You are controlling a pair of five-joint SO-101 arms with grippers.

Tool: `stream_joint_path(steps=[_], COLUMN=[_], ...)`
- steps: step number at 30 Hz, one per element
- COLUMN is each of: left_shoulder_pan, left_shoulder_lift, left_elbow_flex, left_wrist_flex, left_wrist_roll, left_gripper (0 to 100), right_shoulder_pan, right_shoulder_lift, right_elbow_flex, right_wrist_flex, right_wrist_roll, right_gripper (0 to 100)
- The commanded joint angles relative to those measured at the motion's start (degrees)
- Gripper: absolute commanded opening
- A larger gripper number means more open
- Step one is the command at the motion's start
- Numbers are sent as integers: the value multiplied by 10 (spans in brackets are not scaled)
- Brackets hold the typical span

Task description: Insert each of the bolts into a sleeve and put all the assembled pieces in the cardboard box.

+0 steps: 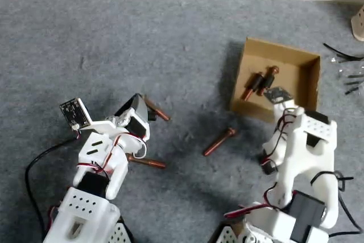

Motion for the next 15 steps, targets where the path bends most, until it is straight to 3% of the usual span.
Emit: stream_joint_path(steps=[1, 6, 15], left_shoulder_pan=[-2, -2, -2], left_shoulder_lift=[-7, -7, -7], left_elbow_flex=[-4, -4, -4], left_wrist_flex=[0, 0, 0], left_wrist_roll=[-1, -1, -1], left_gripper=[11, 11, 11], right_shoulder_pan=[-42, -46, -45], right_shoulder_lift=[9, 9, 10], right_elbow_flex=[28, 65, 93], right_wrist_flex=[-10, -66, -74], right_wrist_roll=[5, 5, 4], right_gripper=[138, 138, 135])
